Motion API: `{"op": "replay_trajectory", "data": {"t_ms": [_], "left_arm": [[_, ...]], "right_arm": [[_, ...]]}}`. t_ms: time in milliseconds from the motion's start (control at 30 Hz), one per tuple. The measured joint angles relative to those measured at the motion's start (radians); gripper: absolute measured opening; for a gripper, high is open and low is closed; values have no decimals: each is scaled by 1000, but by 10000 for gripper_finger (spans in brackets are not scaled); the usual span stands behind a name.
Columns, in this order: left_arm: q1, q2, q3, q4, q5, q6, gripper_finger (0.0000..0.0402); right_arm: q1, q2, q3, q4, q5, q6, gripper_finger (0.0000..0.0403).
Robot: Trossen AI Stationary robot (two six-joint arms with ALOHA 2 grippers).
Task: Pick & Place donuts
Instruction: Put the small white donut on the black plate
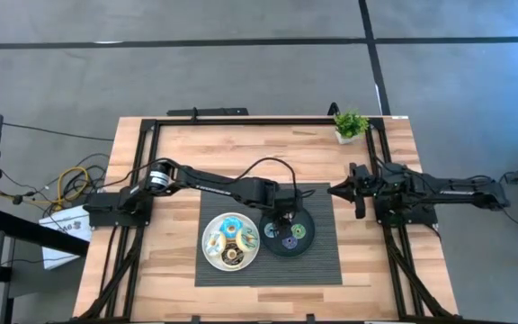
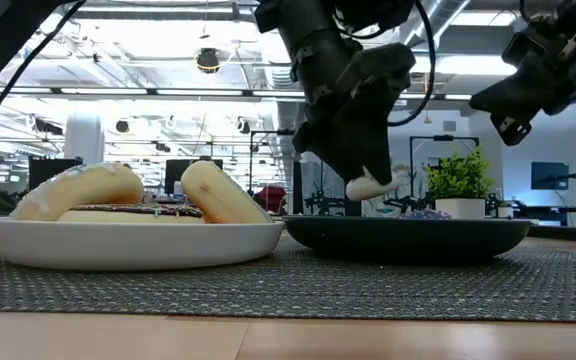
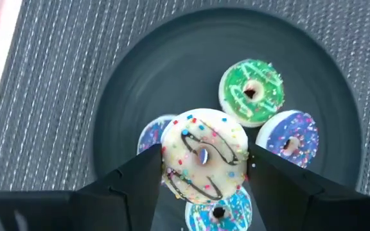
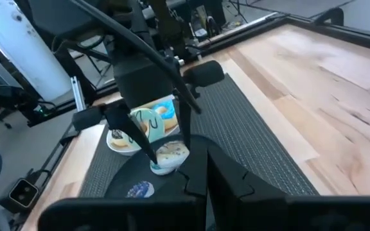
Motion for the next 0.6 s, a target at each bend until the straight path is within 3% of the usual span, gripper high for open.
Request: {"op": "replay_trajectory", "data": {"t_ms": [600], "left_arm": [[-21, 65, -2, 15, 99, -117, 209]], "right_arm": [[-24, 1, 1, -16, -1, -18, 0]]}}
